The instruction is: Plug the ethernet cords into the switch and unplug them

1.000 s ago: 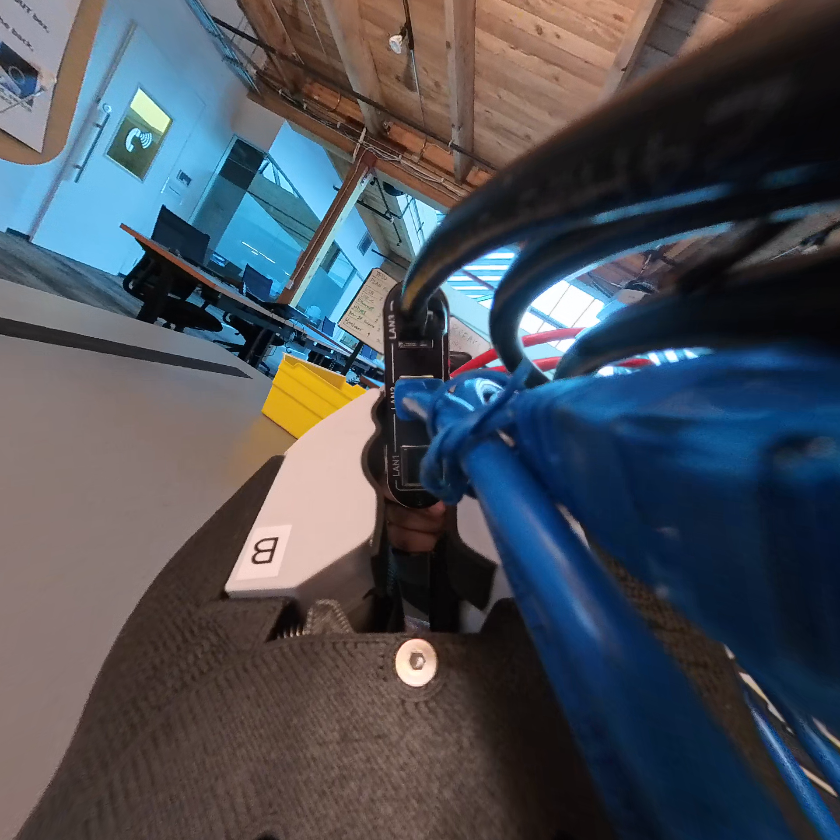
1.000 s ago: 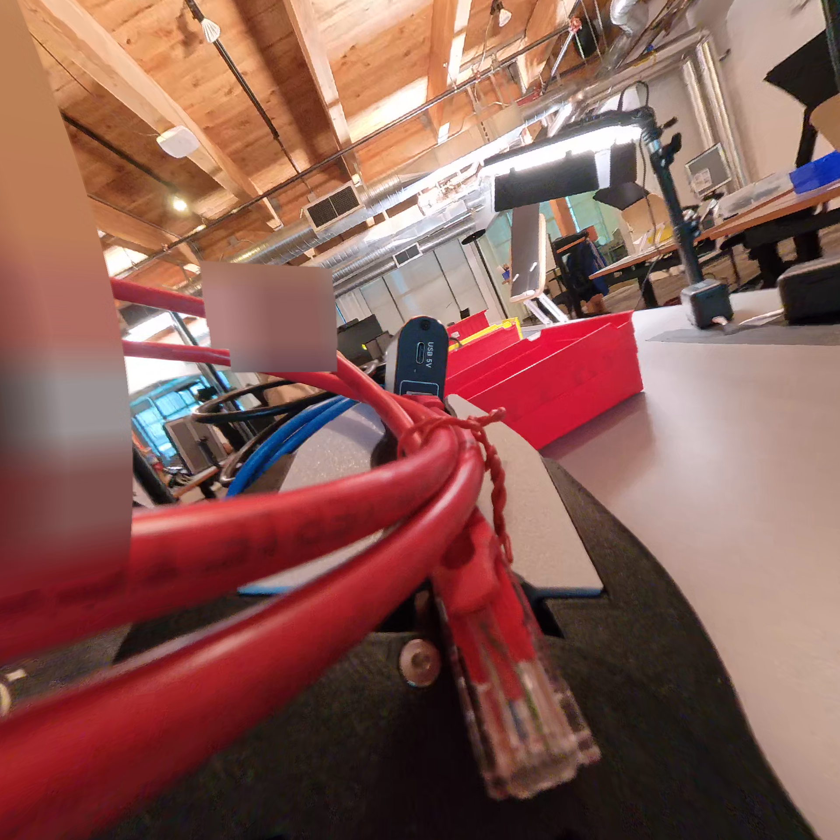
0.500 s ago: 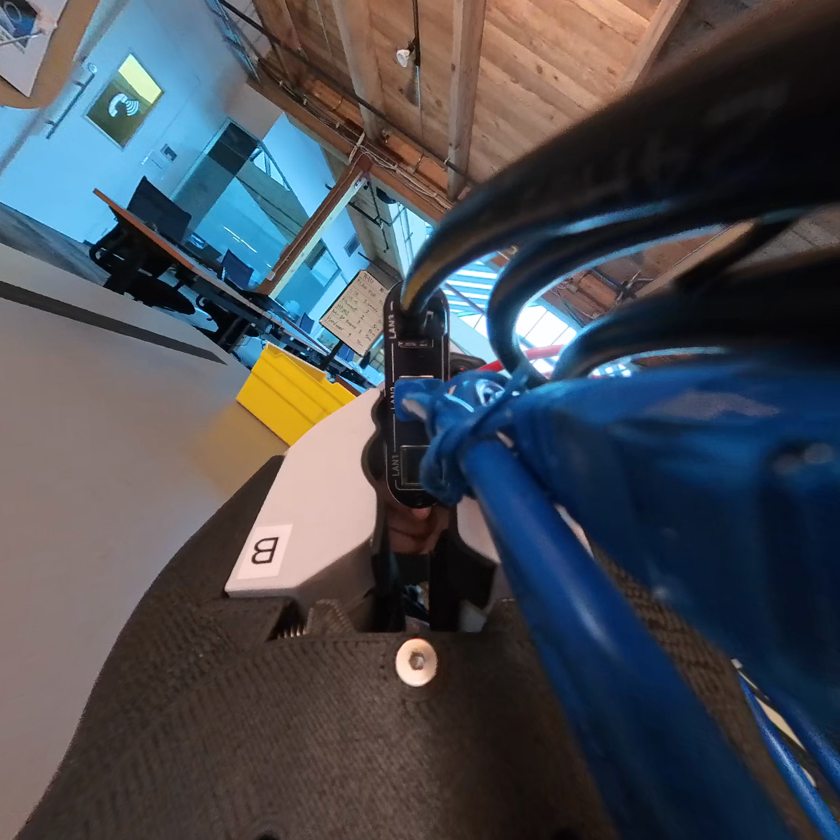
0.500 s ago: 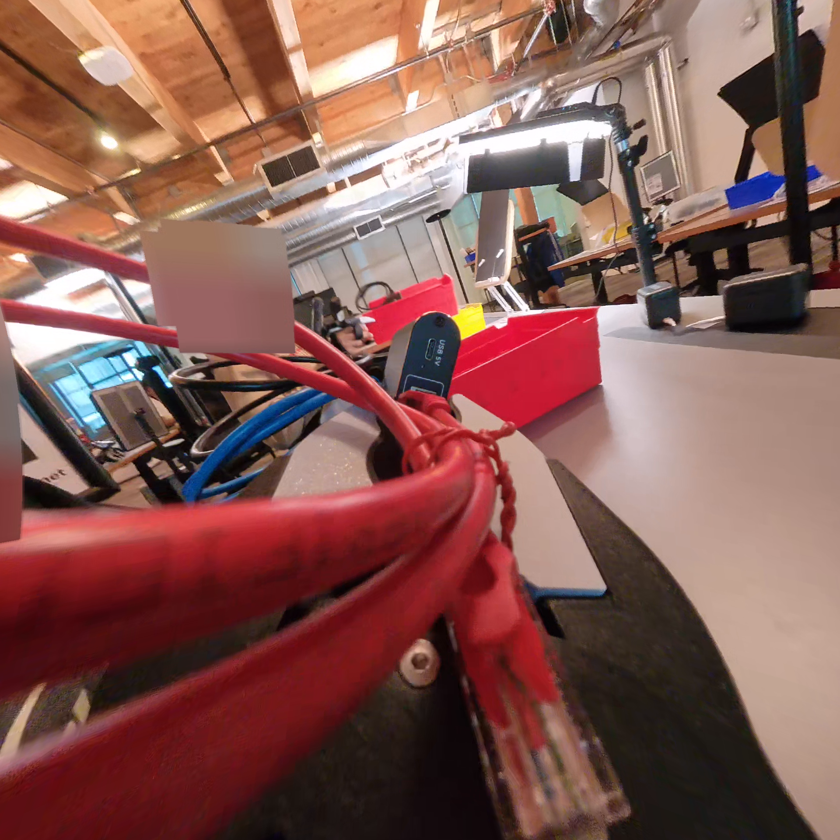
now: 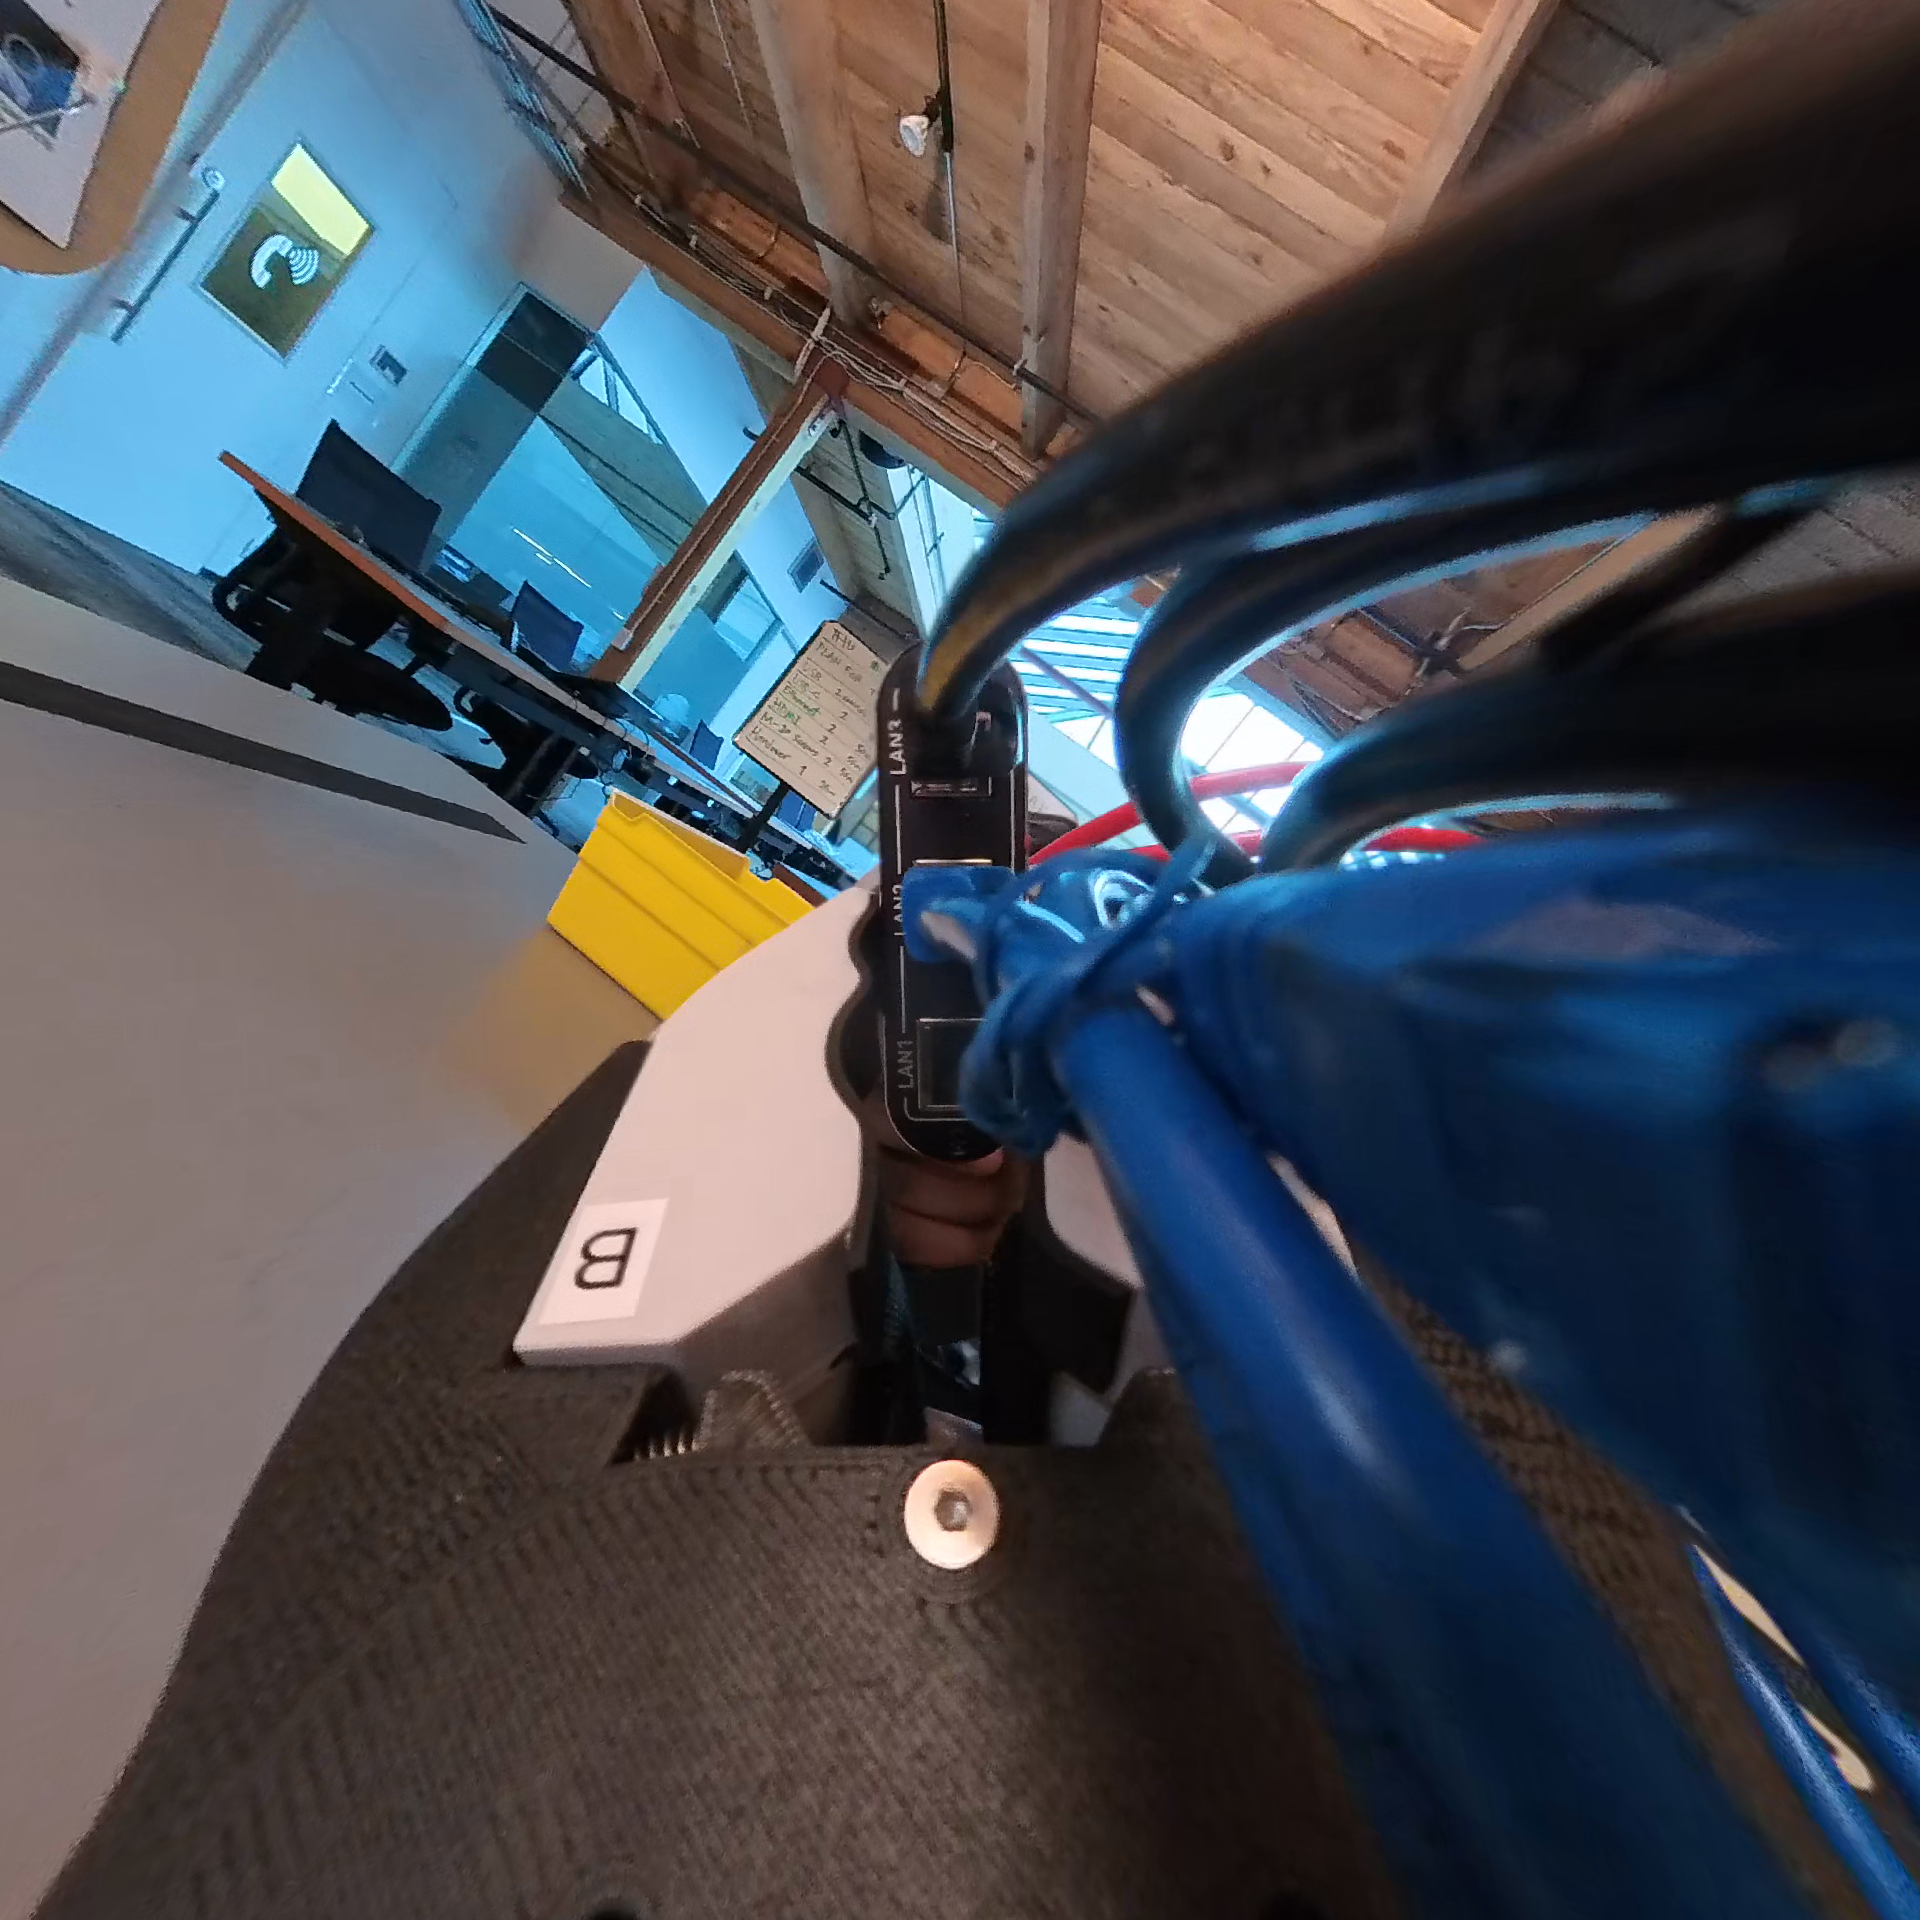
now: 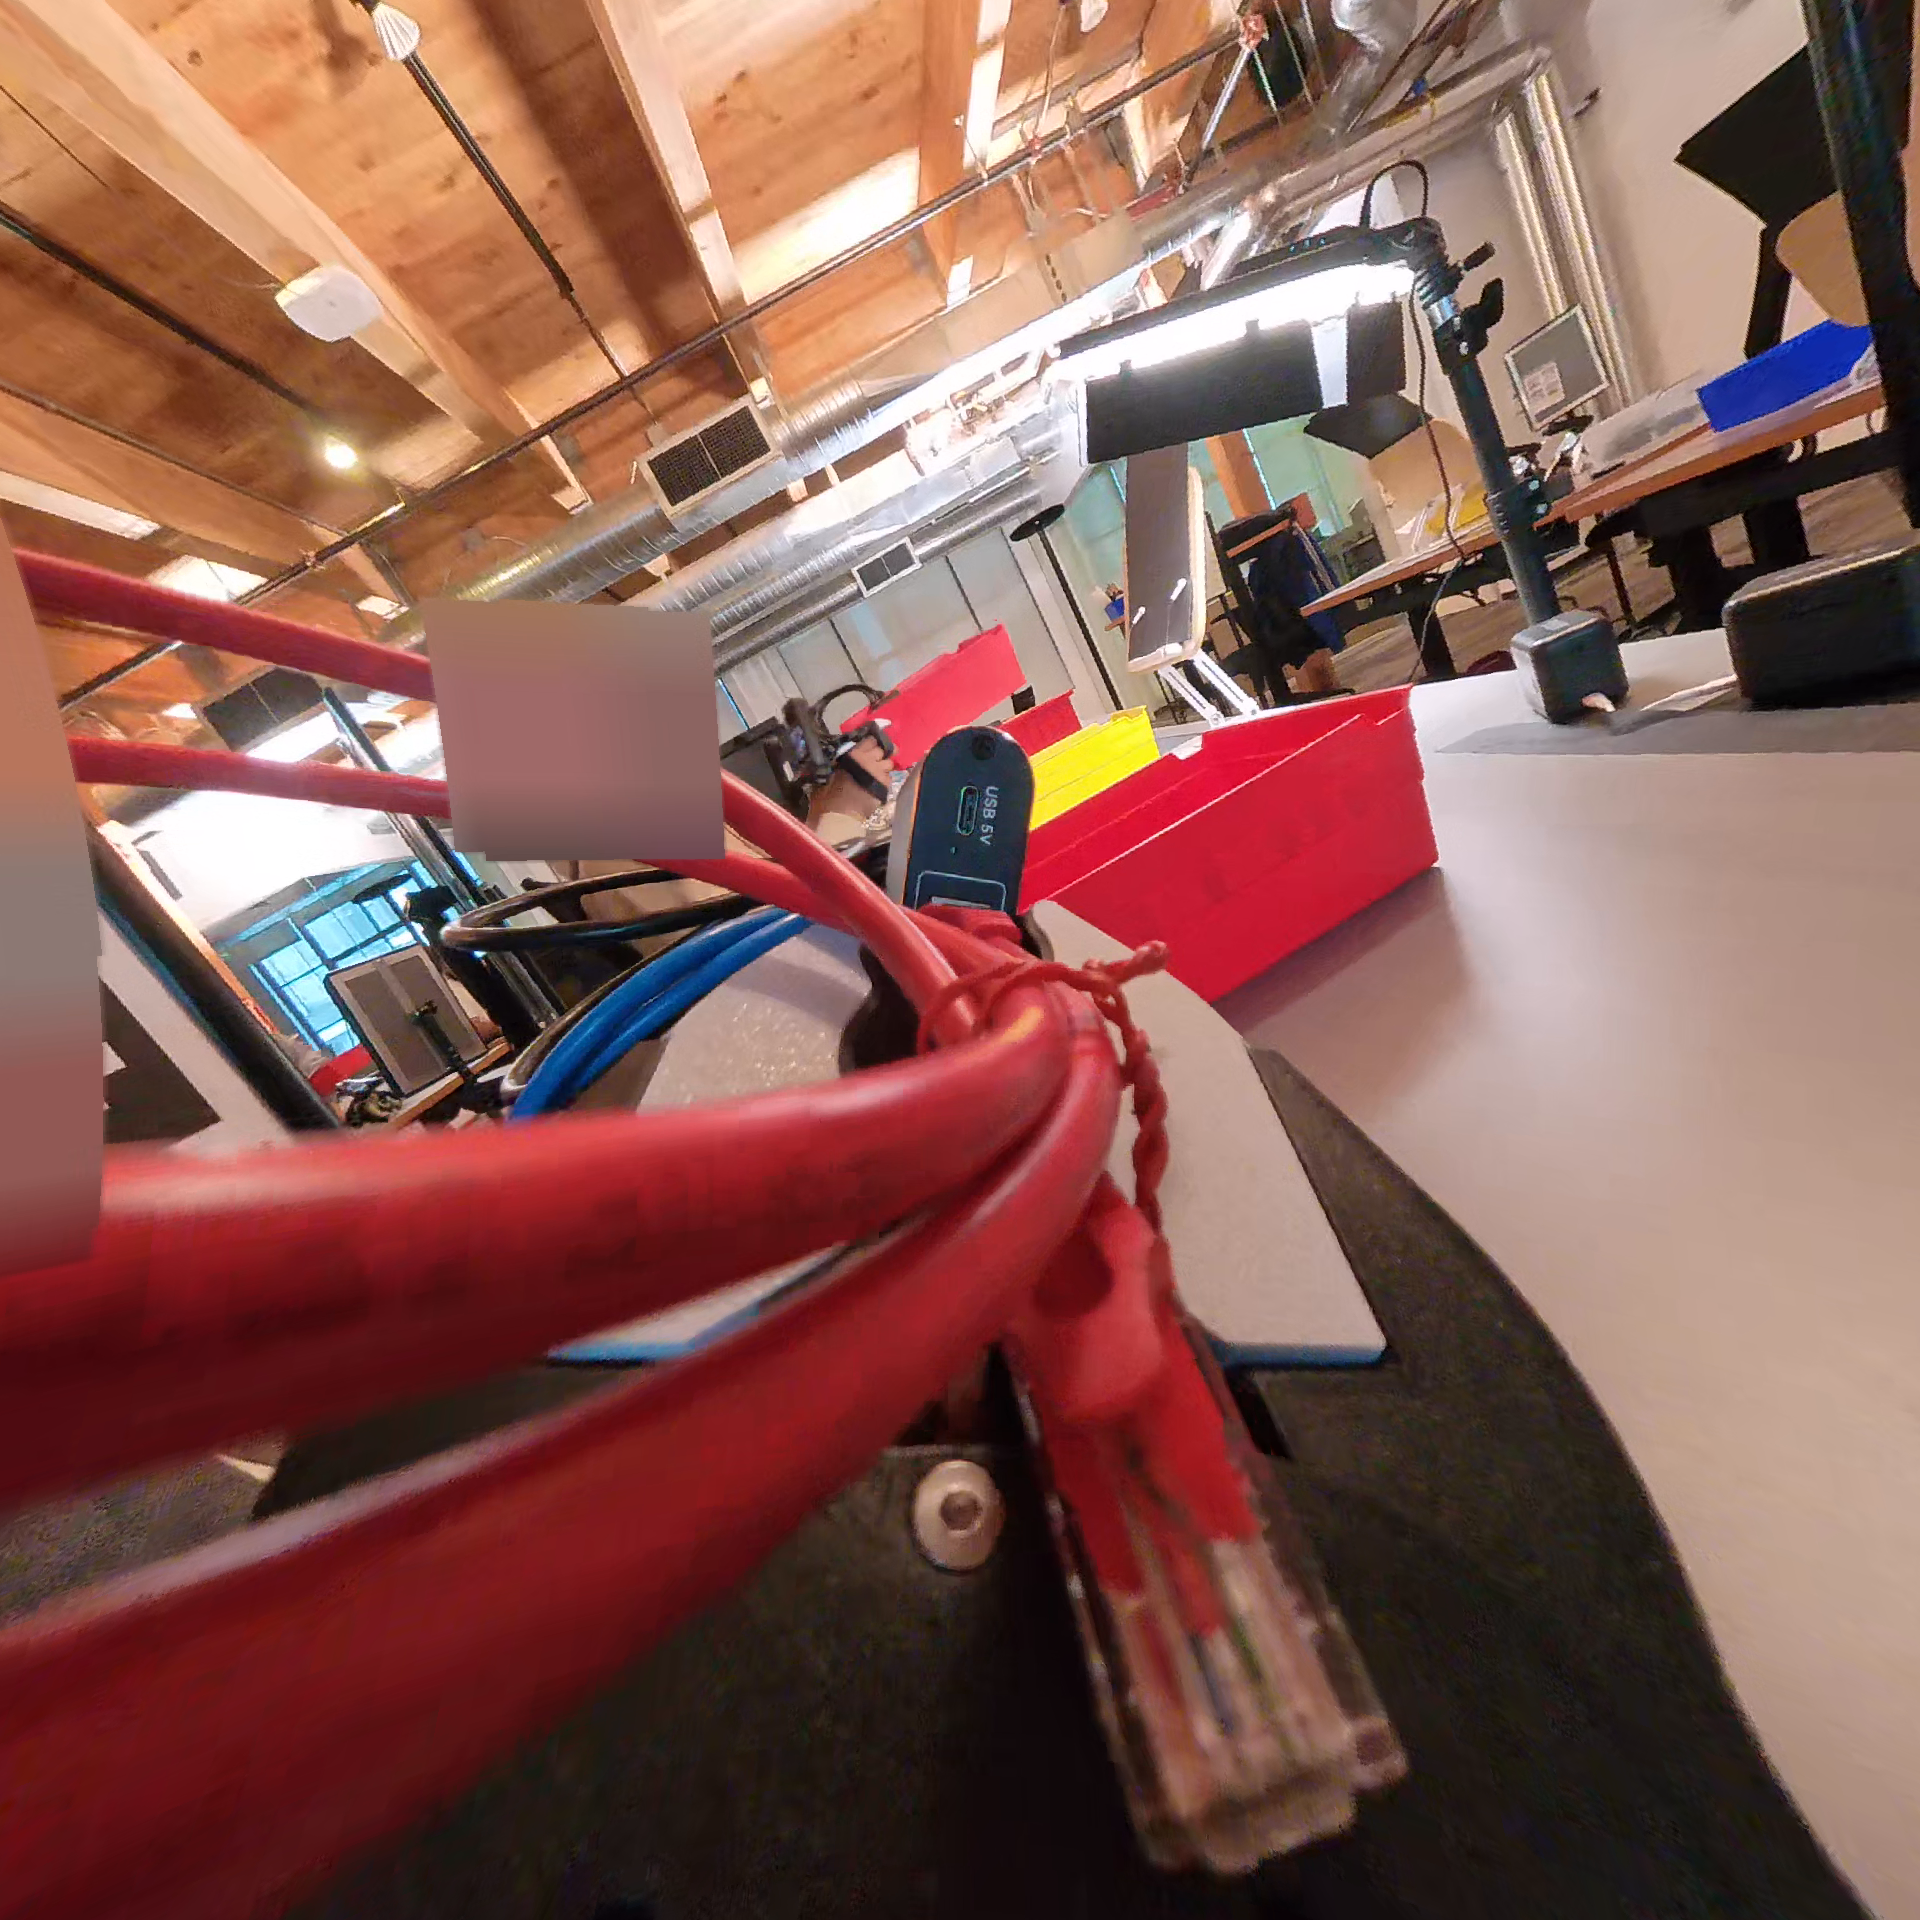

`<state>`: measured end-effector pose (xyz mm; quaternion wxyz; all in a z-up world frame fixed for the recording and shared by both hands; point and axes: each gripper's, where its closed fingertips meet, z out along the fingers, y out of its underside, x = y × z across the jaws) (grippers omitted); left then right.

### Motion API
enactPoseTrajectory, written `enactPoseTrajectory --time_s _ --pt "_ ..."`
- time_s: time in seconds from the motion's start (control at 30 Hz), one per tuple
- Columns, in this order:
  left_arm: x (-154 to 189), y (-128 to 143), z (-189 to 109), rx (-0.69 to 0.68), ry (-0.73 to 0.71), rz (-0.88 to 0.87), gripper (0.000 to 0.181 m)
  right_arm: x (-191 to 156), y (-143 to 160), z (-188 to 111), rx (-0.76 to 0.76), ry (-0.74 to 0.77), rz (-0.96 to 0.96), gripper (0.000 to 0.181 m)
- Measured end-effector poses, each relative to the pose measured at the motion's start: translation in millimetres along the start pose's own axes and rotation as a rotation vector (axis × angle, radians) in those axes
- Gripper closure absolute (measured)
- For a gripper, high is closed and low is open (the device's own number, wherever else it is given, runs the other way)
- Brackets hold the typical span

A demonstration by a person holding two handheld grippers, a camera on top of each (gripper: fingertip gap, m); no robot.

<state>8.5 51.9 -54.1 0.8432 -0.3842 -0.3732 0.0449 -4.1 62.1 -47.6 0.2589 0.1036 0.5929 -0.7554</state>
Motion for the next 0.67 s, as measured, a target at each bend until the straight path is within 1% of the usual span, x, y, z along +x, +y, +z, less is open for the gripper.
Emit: enactPoseTrajectory --time_s 0.03,0.13,0.23,0.43,0.57,0.67 --pt "0.6 -0.2 0.0 0.002 0.006 -0.004 0.157 -1.0 -1.1 -0.4 0.007 -0.008 0.006 0.163" --pt "3.6 -4.7 -1.4 0.030 0.036 -0.031 0.157 -2.8 -7.5 -3.9 0.043 -0.041 0.051 0.164" --pt "4.0 -7.7 -3.1 0.042 0.046 -0.047 0.156 -3.3 -5.3 -3.4 0.024 -0.045 0.042 0.164" --pt "6.3 -4.1 -1.2 0.020 0.038 0.005 0.157 -6.9 -0.4 -0.6 -0.009 -0.049 0.015 0.166" --pt "7.2 -4.5 -1.2 0.023 0.044 0.004 0.157 -8.3 -1.5 -0.1 -0.015 -0.038 -0.024 0.166" --pt "8.4 -4.8 -0.9 0.024 0.026 0.064 0.157 -7.1 -2.3 -0.2 -0.006 -0.028 -0.056 0.165"
